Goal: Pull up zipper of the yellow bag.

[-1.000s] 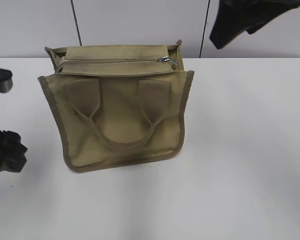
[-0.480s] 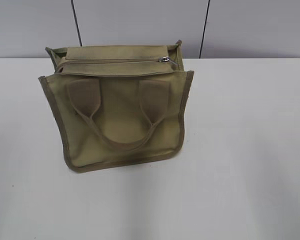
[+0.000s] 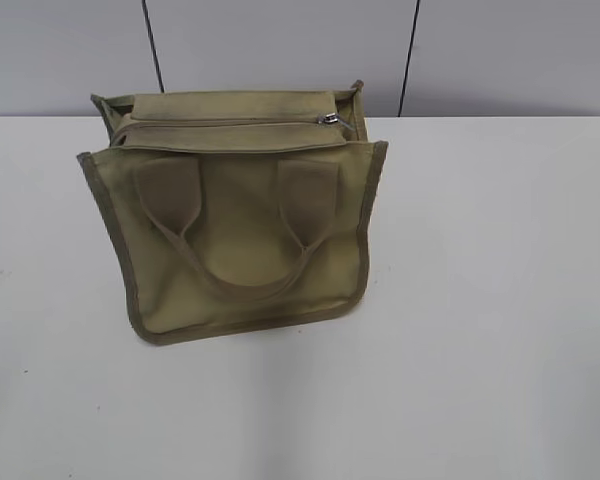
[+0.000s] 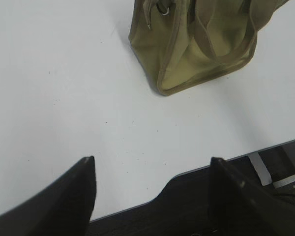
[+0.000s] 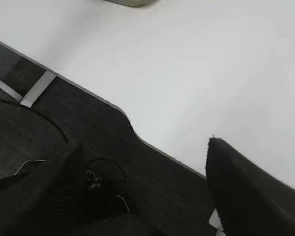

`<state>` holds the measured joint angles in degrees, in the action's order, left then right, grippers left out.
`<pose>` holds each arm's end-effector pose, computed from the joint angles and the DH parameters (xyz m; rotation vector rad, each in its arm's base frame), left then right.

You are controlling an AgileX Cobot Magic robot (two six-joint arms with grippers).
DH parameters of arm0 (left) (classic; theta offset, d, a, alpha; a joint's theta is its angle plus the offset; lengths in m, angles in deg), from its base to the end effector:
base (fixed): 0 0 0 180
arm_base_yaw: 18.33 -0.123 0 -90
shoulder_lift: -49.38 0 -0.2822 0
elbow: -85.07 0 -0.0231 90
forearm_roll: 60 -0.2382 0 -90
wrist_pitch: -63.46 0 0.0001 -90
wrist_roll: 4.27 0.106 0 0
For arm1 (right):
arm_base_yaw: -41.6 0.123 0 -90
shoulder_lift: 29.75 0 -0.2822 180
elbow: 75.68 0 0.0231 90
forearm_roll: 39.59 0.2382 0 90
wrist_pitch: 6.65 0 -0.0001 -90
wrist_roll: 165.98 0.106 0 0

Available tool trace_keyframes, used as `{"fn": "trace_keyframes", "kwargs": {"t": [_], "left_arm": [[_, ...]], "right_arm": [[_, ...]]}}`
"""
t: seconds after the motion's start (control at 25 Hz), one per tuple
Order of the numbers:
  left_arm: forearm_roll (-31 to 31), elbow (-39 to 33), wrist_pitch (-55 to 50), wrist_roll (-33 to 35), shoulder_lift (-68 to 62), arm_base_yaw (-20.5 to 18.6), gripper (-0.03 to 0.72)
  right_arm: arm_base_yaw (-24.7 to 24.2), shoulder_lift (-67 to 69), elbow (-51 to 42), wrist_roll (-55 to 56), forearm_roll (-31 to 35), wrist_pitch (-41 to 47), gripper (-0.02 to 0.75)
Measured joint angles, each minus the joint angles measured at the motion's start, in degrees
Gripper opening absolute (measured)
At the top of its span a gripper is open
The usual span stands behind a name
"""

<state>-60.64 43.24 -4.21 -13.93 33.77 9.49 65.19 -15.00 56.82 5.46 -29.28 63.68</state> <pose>0.0033 -0.0005 0.2856 0.3469 2.1785 -0.3550 -0.0031 0.0181 0.2558 -0.6586 2.2275 0.3597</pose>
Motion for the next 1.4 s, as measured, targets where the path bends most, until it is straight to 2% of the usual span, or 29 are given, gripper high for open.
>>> {"fn": "trace_keyframes", "kwargs": {"t": [0.24,0.56,1.08,1.16,1.28,1.32,1.36,1.4], "left_arm": [[1.33,-4.32,7.06,2.10,0.31,0.00,0.532],[1.46,-4.65,7.41,6.58,0.31,0.00,0.510],[1.53,-4.65,7.53,7.19,0.31,-0.41,0.489],[1.53,-4.65,7.53,7.19,0.31,-2.76,0.482],[1.58,-4.65,7.53,7.19,0.31,-9.24,0.478],[1.58,-4.65,7.53,7.19,0.39,-11.88,0.477],[1.58,-4.65,7.59,7.19,0.63,-14.51,0.477],[1.58,-4.65,7.59,7.19,1.17,-17.02,0.477]], "right_arm": [[0.00,-0.89,-0.47,4.38,-4.15,0.00,0.585],[0.00,-0.89,-2.63,5.53,-5.55,-6.32,0.585],[-0.19,-0.17,-3.07,5.40,-5.59,-7.50,0.585],[-1.85,-0.17,-3.07,5.40,-5.49,-7.54,0.585],[-8.70,-0.22,-3.07,5.40,-5.49,-7.54,0.585],[-8.70,-0.22,-3.07,5.40,-5.49,-7.54,0.585],[-13.96,-0.38,-3.07,5.40,-5.49,-7.54,0.585],[-16.74,-0.49,-3.07,5.40,-5.49,-7.54,0.585]]}}
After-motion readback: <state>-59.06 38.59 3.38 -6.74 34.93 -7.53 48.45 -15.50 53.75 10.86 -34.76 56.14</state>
